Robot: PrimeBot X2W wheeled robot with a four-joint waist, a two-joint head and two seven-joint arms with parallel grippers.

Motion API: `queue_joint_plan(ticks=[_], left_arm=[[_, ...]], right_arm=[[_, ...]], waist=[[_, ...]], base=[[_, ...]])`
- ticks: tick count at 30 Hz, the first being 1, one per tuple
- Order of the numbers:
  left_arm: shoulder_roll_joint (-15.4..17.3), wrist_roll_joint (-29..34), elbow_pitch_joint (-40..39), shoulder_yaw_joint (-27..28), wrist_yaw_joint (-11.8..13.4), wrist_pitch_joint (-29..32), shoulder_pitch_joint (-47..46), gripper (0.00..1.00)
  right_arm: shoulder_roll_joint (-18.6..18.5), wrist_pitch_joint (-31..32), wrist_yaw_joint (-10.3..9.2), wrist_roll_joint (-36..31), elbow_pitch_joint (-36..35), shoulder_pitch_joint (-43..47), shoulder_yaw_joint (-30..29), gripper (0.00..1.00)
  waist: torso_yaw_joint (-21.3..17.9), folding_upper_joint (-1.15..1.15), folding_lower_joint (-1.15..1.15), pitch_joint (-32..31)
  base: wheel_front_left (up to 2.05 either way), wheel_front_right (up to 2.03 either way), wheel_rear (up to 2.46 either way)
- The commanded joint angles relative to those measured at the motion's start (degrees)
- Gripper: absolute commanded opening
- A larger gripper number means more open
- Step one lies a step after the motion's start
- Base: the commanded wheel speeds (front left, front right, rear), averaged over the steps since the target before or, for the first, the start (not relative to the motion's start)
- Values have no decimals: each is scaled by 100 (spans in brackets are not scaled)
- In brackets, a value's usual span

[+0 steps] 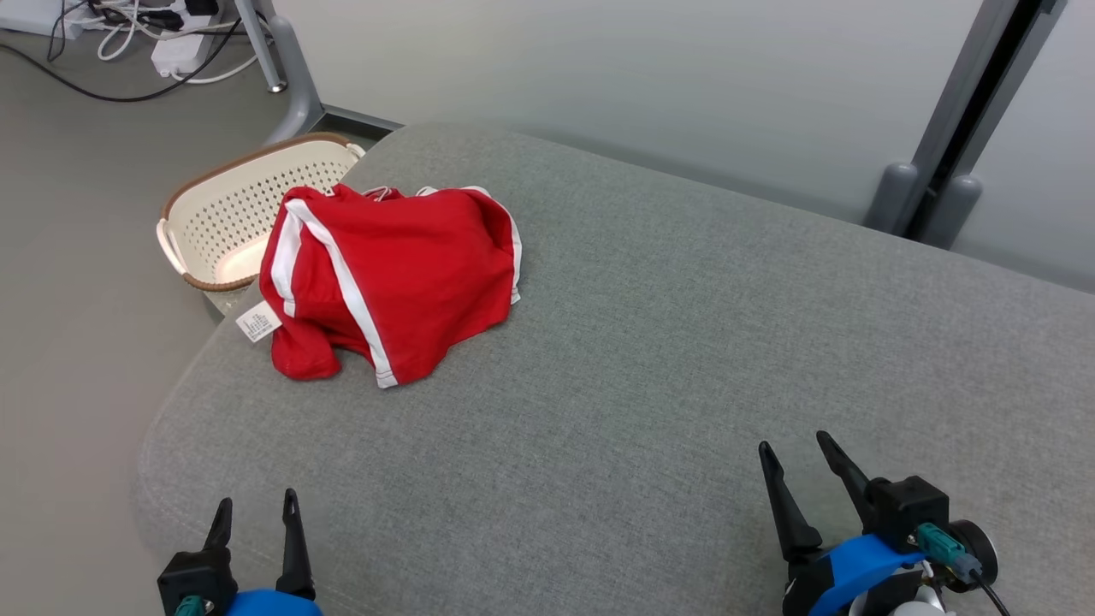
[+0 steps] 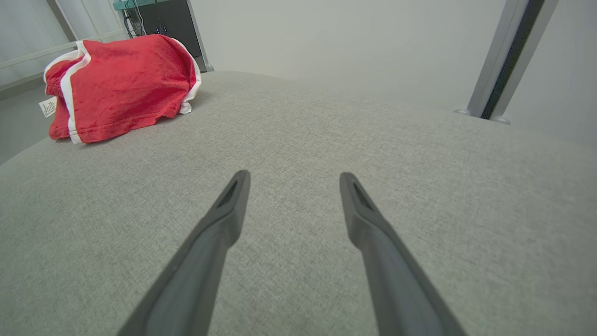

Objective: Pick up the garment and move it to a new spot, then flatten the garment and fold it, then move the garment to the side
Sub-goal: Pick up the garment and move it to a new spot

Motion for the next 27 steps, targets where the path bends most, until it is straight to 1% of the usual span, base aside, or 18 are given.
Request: queue_joint_plan(ticks=[1, 6, 11, 16, 21, 25, 26, 27], left_arm=[[9, -86, 39, 99, -44, -29, 15, 100], [-15, -271, 133, 233, -302, -30, -271, 100], [183, -498, 237, 463, -475, -30, -853, 100], [657, -646, 573, 382, -548, -29, -1666, 100], [1121, -933, 984, -2, -534, -29, -2491, 100], [1404, -1181, 1379, -204, -536, -29, -3044, 100], [1404, -1181, 1379, -204, -536, -29, -3044, 100], [1474, -1217, 1491, -205, -535, -29, -3177, 100]], right_arm=[[-16, -21, 0, 4, 29, -73, 27, 100], [-15, -21, 1, 2, 98, -77, 38, 100], [-15, -21, 0, -105, 97, -161, -18, 100], [-24, -21, 0, -153, 49, -327, 61, 100], [-134, -17, 0, -218, 85, -520, 176, 100], [-301, 12, -4, -278, 150, -643, 230, 100], [-301, 12, -4, -278, 150, -643, 230, 100], [-348, 15, -6, -284, 169, -683, 224, 100]], waist=[[85, 0, 0, 83], [73, 0, 0, 215], [-57, 0, 0, 476], [-273, 0, 0, 855], [-457, 0, 0, 1294], [-610, 0, 0, 1669], [-610, 0, 0, 1669], [-651, 0, 0, 1759]], base=[[0, 0, 0], [0, 0, 0], [0, 0, 0], [0, 0, 0], [0, 0, 0], [0, 0, 0], [0, 0, 0], [0, 0, 0]])
